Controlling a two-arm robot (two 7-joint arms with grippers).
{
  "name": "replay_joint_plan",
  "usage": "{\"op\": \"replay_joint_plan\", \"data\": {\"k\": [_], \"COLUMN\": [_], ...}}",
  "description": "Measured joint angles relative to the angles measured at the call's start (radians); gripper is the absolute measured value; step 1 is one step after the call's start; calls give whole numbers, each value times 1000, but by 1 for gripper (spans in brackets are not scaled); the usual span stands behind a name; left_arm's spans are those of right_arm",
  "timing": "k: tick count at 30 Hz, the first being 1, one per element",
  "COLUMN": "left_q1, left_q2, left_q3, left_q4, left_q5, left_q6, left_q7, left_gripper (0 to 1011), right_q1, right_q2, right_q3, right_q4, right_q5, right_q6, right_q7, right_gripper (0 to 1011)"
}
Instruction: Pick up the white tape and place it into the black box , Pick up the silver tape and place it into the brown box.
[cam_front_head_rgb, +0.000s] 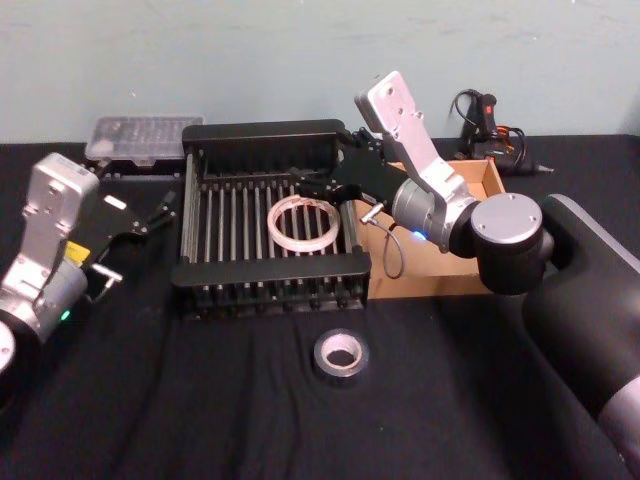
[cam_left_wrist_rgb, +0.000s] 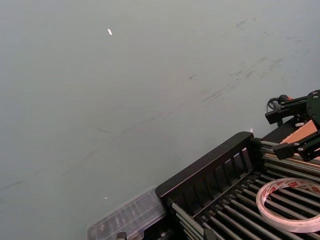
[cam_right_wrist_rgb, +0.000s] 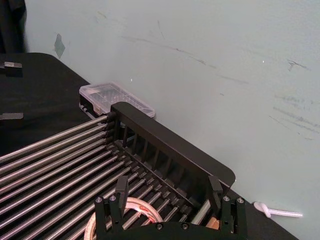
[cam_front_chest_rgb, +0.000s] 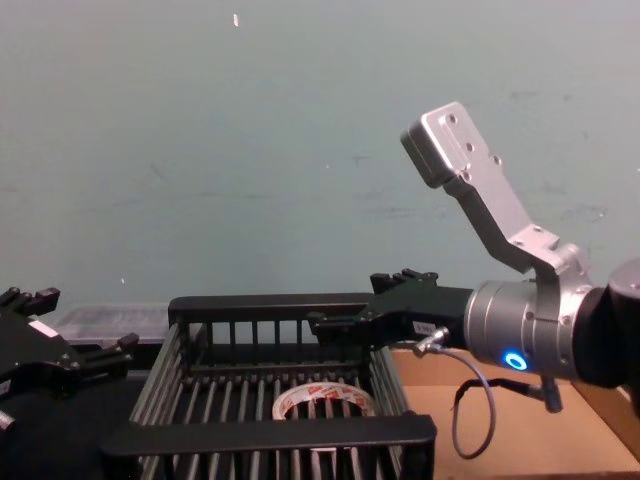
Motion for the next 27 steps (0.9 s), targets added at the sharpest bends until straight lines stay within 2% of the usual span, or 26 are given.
{"op": "replay_joint_plan", "data": {"k": [6,14,22,23,24,27], "left_q1": [0,0,0,0,0,0], "left_q2": [0,0,0,0,0,0], "left_q3": [0,0,0,0,0,0], "left_q4": [0,0,0,0,0,0], "left_q5": [0,0,0,0,0,0], "left_q6": [0,0,0,0,0,0], "left_q7": [0,0,0,0,0,0], "left_gripper": [1001,1001,1001,1001,1001,1001], "right_q1": [-3,-31,-125,-152,-152,-215], "right_q2": [3,33,100,118,118,153], "right_q3": [4,30,79,92,92,117], "right_q4": [-4,-53,-197,-236,-236,-316], "right_q5": [1,13,44,53,53,72], "right_q6": [0,14,48,58,58,84], "right_q7": [2,8,3,1,1,-4], "right_gripper": [1003,1003,1003,1002,1002,1003]}}
